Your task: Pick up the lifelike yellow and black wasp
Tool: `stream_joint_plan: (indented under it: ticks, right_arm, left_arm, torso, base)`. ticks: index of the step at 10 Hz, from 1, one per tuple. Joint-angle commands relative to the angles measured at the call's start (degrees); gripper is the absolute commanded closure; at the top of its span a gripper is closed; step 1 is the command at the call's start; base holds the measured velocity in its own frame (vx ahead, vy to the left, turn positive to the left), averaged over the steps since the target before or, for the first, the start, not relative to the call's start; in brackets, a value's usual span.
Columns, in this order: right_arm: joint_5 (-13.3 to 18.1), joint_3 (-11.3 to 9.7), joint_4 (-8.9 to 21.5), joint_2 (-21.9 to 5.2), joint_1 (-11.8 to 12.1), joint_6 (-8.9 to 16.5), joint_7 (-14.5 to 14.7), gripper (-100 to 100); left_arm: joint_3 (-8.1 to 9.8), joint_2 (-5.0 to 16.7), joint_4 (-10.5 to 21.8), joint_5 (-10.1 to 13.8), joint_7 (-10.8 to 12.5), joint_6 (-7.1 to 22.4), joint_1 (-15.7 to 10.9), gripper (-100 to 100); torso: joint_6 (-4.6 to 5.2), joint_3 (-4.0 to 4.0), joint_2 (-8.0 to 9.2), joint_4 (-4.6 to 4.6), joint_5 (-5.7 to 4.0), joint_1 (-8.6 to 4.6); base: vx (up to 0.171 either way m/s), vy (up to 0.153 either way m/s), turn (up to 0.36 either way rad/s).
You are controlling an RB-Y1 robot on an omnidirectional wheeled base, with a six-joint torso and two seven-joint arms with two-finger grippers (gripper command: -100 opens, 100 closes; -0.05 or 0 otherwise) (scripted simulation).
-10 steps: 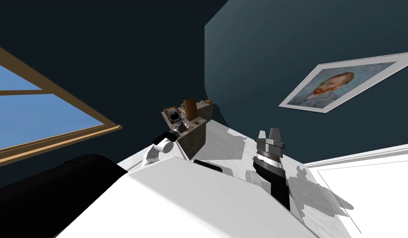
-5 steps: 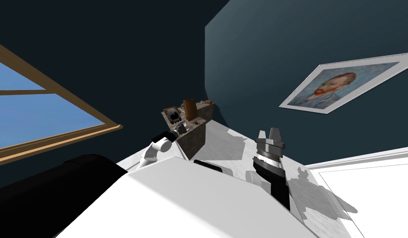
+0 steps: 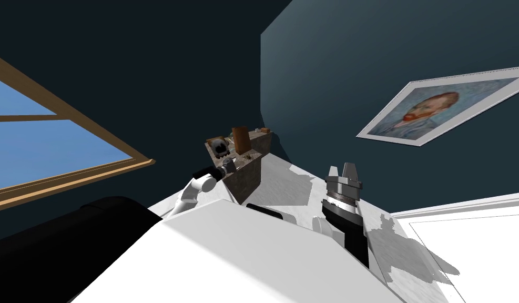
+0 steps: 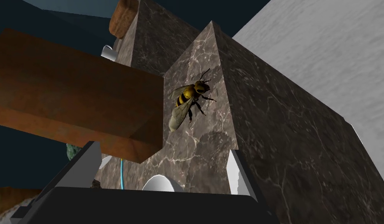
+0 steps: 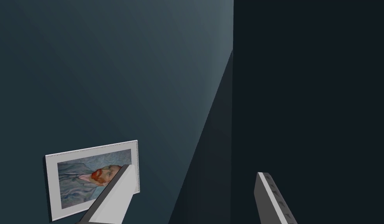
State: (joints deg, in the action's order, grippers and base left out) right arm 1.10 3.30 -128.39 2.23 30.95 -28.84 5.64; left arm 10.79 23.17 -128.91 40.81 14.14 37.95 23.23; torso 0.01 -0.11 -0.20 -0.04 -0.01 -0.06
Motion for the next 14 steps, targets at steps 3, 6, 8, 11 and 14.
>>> stream_joint_plan:
  ticks: [3,6,8,11,14]
  right_arm:
    - [0.0,0.0,0.0,0.0,0.0,0.0,0.0,0]
    - [0.0,0.0,0.0,0.0,0.01,0.0,0.0,0]
    - [0.0,0.0,0.0,0.0,0.01,0.0,0.0,0]
    - [0.0,0.0,0.0,0.0,0.01,0.0,0.0,0]
    - [0.0,0.0,0.0,0.0,0.01,0.0,0.0,0]
  left_arm:
    - [1.68,2.85,0.93,2.93,-0.03,5.39,0.54,-100]
    - [2.39,4.19,1.41,3.99,-0.09,9.83,0.78,-100]
    - [3.09,5.57,1.88,4.94,-0.19,12.55,1.06,-100]
    - [4.43,8.42,2.81,6.58,-0.46,17.47,1.71,-100]
    - [5.08,9.86,3.25,7.29,-0.63,20.11,2.06,-100]
  torso:
    - [0.0,-0.03,-0.05,-0.01,0.0,-0.01]
    - [-0.01,-0.07,-0.13,-0.03,0.0,0.01]
    - [0.0,-0.12,-0.21,-0.04,-0.01,-0.03]
    - [0.01,-0.12,-0.19,-0.05,0.0,0.02]
    - [0.0,-0.11,-0.19,-0.04,0.0,0.01]
  base:
    - [0.072,-0.02,0.011]
    - [0.079,-0.016,0.01]
    - [0.104,-0.028,0.006]
    - [0.11,-0.019,0.006]
    - [0.102,-0.014,0.004]
